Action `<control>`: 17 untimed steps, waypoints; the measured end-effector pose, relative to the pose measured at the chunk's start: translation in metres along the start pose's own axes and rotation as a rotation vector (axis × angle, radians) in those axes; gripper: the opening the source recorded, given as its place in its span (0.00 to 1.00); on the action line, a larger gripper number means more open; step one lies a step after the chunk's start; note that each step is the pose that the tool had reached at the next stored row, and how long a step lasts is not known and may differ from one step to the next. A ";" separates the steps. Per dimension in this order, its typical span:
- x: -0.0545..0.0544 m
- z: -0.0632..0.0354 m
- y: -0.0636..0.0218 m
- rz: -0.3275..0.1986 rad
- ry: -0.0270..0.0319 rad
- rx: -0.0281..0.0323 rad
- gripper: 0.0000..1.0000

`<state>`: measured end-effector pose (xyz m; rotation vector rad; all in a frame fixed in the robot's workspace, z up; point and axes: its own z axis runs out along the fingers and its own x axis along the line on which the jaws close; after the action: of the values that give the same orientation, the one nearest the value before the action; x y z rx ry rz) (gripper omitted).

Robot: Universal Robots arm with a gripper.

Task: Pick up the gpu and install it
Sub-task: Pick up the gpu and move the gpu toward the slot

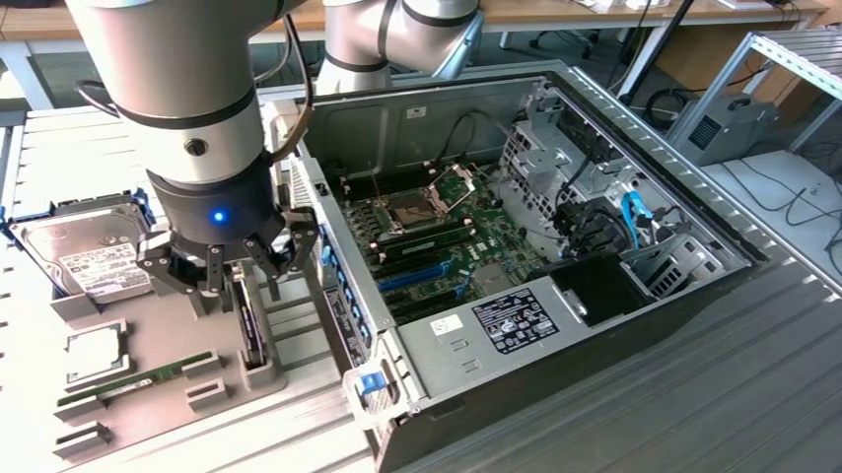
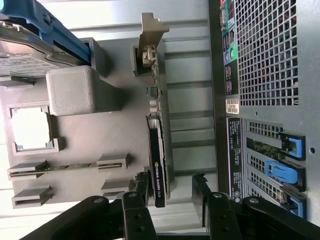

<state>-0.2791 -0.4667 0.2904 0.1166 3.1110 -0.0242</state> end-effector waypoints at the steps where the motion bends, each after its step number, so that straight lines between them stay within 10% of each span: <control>1: 0.000 0.0003 0.0000 0.000 -0.0001 0.0000 0.48; 17: 0.005 0.0057 0.0077 0.000 -0.0001 -0.0001 0.48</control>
<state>-0.2835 -0.4587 0.2844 0.1167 3.1109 -0.0240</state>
